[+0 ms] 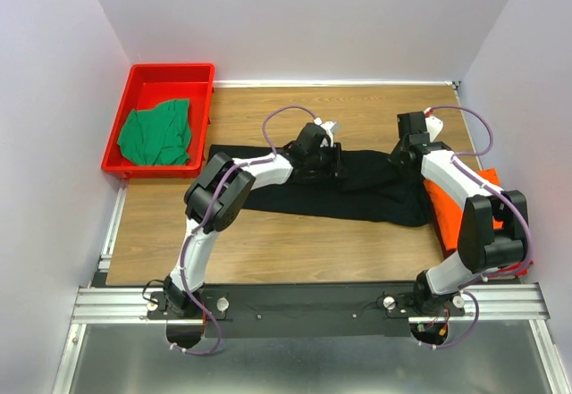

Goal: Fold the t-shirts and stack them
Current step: Fold the tshirt

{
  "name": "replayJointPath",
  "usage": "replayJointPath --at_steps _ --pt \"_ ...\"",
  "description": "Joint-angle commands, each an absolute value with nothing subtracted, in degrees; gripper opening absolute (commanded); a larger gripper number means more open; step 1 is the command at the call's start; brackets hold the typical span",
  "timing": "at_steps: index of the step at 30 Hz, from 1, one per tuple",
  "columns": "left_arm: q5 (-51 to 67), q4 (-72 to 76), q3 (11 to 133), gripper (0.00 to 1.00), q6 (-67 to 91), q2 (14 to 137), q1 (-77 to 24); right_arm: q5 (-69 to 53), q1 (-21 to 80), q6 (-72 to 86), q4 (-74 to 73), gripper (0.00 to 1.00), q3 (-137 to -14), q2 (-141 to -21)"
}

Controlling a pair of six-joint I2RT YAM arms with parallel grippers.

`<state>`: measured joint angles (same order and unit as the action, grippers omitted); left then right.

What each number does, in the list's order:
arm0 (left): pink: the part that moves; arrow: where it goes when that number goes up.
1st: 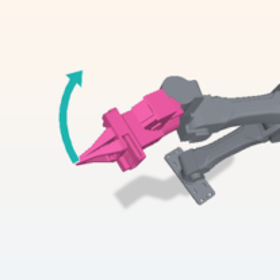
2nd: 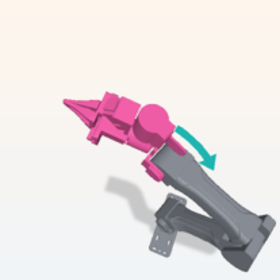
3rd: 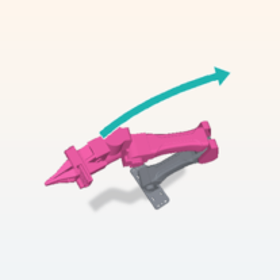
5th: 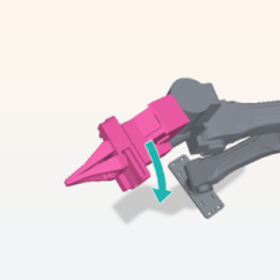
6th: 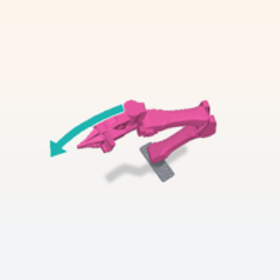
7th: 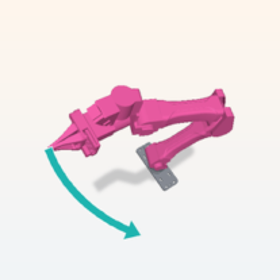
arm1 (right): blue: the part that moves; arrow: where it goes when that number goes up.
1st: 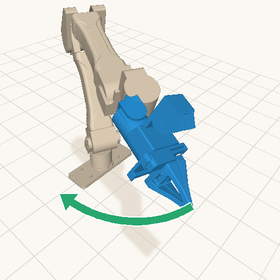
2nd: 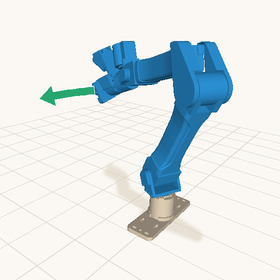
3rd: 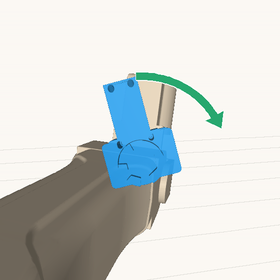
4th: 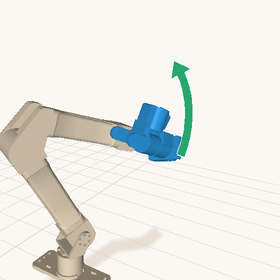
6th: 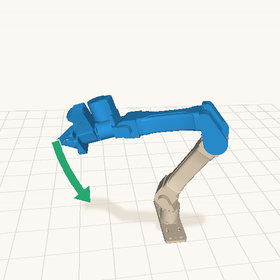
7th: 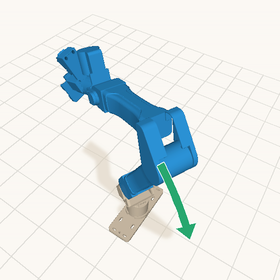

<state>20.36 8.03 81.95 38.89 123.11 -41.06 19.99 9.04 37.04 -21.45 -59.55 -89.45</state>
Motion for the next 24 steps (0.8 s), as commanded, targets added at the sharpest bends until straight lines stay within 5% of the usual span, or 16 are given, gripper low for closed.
replayJointPath --at_steps 1,12,24 --pt "21.27 6.24 83.67 0.48 37.71 124.80 -41.83 19.16 9.05 37.18 -20.57 0.00 -58.62 -87.72" --pt "21.71 5.71 86.31 0.44 37.18 126.65 -42.80 18.98 9.05 37.18 -20.48 0.00 -58.27 -87.80" --pt "21.97 5.62 86.92 0.17 36.56 127.53 -42.80 18.72 9.14 36.83 -20.30 0.00 -58.27 -87.80"
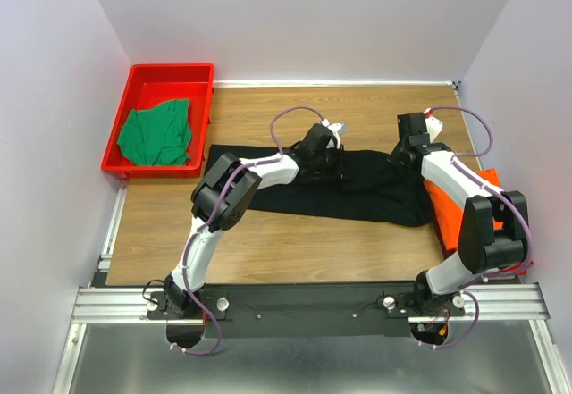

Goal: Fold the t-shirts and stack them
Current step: Fold the tshirt

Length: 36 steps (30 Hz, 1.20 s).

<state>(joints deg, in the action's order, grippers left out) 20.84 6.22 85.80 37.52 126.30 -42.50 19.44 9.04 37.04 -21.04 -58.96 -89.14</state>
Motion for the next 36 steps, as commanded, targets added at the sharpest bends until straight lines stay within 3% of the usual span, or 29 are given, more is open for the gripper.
replayJointPath --at_steps 1,6,7,23,36 --pt "22.06 5.54 87.01 0.14 36.48 127.53 -42.80 18.63 9.14 36.83 -20.30 0.00 -58.27 -87.80" --pt "21.80 5.10 87.19 0.08 36.04 127.79 -42.80 18.63 9.05 36.74 -20.30 0.00 -58.36 -87.72" --pt "21.71 4.92 87.45 0.00 35.95 127.88 -42.89 18.63 9.14 36.74 -20.30 0.01 -58.36 -87.71" --pt "14.85 10.19 81.48 0.00 37.35 118.83 -40.26 20.13 9.05 37.27 -18.90 0.00 -59.50 -89.03" --pt "14.06 13.01 78.22 0.00 39.11 118.74 -39.20 20.92 9.05 37.53 -16.35 0.00 -62.58 -93.25"
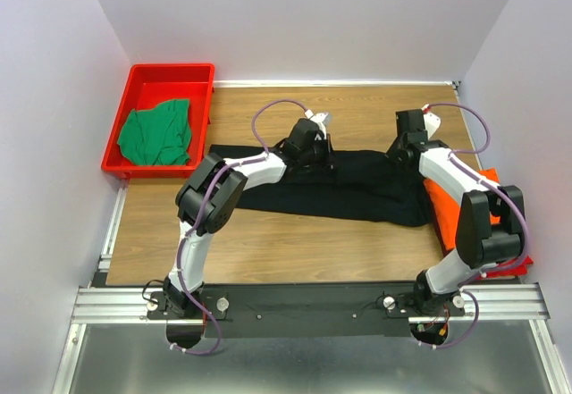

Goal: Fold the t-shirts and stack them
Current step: Fold the tshirt

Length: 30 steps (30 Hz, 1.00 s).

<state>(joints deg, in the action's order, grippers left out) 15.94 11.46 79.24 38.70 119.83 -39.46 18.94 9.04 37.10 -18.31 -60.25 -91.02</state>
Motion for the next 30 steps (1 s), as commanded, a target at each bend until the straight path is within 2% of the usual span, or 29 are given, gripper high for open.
replayJointPath --at_steps 1,6,8,9,12,13,16,21,24,25,26,28,30 --pt "13.89 13.01 78.22 0.00 39.20 119.00 -39.20 21.00 9.05 37.44 -16.35 0.00 -63.01 -94.04" --pt "13.45 12.75 78.31 0.00 39.11 120.50 -38.76 21.88 9.05 37.71 -16.26 0.01 -62.67 -95.89" --pt "13.10 12.22 78.31 0.00 39.11 120.94 -38.50 22.85 9.14 37.79 -16.35 0.12 -61.88 -96.41" --pt "12.23 11.26 78.57 0.00 39.11 121.02 -38.24 23.11 9.05 37.79 -16.35 0.27 -61.70 -97.03" --pt "11.78 10.64 78.40 0.16 38.85 120.68 -37.36 23.12 9.05 37.27 -16.35 0.51 -61.44 -96.95" --pt "10.91 10.20 78.05 0.29 38.50 120.33 -37.18 23.12 9.05 37.27 -16.35 0.61 -61.35 -96.60" --pt "8.54 9.32 77.35 0.44 37.10 118.13 -36.65 23.20 9.14 36.39 -16.35 0.71 -61.35 -94.40" --pt "5.63 5.28 78.14 0.45 35.51 114.53 -36.65 18.29 9.23 36.21 -16.35 0.67 -59.07 -90.01" --pt "4.57 4.22 78.05 0.40 33.94 111.99 -37.88 14.52 9.58 37.70 -16.26 0.51 -57.75 -88.51" --pt "4.57 3.87 78.39 0.35 33.23 111.54 -38.32 13.98 9.84 37.88 -16.17 0.47 -57.05 -88.33" --pt "4.31 3.43 79.01 0.33 32.70 111.27 -39.45 13.10 10.37 38.32 -16.08 0.47 -56.78 -88.16" --pt "4.13 2.73 80.32 0.27 31.21 111.53 -40.51 11.96 10.72 38.67 -15.91 0.38 -56.43 -88.15" --pt "4.74 1.94 83.13 0.20 30.15 113.10 -42.09 10.38 10.90 39.46 -15.65 0.38 -55.64 -88.24"
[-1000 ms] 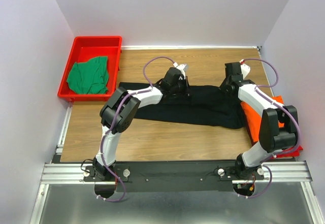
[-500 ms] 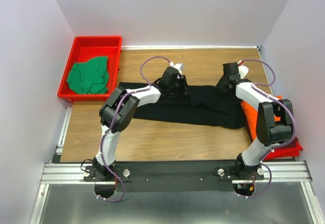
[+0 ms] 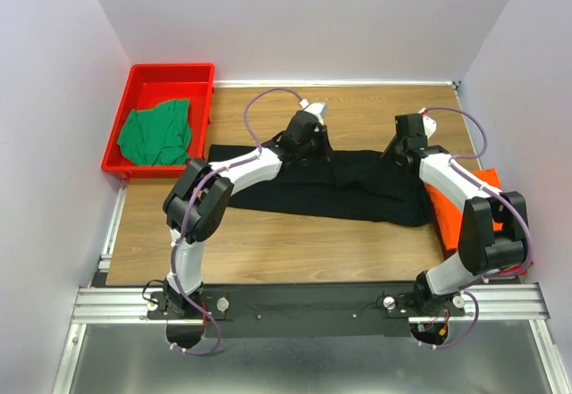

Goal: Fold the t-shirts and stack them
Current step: Fold the tshirt

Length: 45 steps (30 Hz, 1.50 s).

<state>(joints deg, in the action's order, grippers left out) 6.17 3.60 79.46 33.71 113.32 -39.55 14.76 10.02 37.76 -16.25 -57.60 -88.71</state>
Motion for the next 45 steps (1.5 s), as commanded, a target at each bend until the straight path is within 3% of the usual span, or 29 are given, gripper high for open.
replayJointPath --at_steps 1,8,13,28,33,37,45 --pt "5.44 1.50 84.88 0.16 29.54 113.81 -42.71 9.85 10.99 39.81 -15.38 0.37 -55.29 -88.42" --pt "9.32 0.09 90.69 0.09 27.07 122.24 -47.10 9.14 10.90 40.78 -15.03 0.34 -51.16 -89.30" --pt "9.32 -1.84 88.43 0.05 27.60 124.71 -48.95 10.63 10.81 40.78 -15.12 0.34 -48.26 -89.39" --pt "9.05 -4.21 87.97 0.04 27.07 124.55 -49.13 10.72 10.46 39.99 -15.56 0.37 -47.99 -88.86" --pt "7.74 -7.82 92.11 0.22 25.40 118.41 -47.64 9.85 10.37 38.85 -16.43 0.40 -50.18 -86.93" --pt "3.10 -12.99 88.79 0.34 25.22 112.51 -44.48 9.40 10.55 38.06 -18.19 0.42 -52.64 -86.66" --pt "-5.44 -18.98 72.18 0.29 24.43 102.05 -41.13 9.67 11.78 37.88 -19.77 0.52 -56.33 -89.46"
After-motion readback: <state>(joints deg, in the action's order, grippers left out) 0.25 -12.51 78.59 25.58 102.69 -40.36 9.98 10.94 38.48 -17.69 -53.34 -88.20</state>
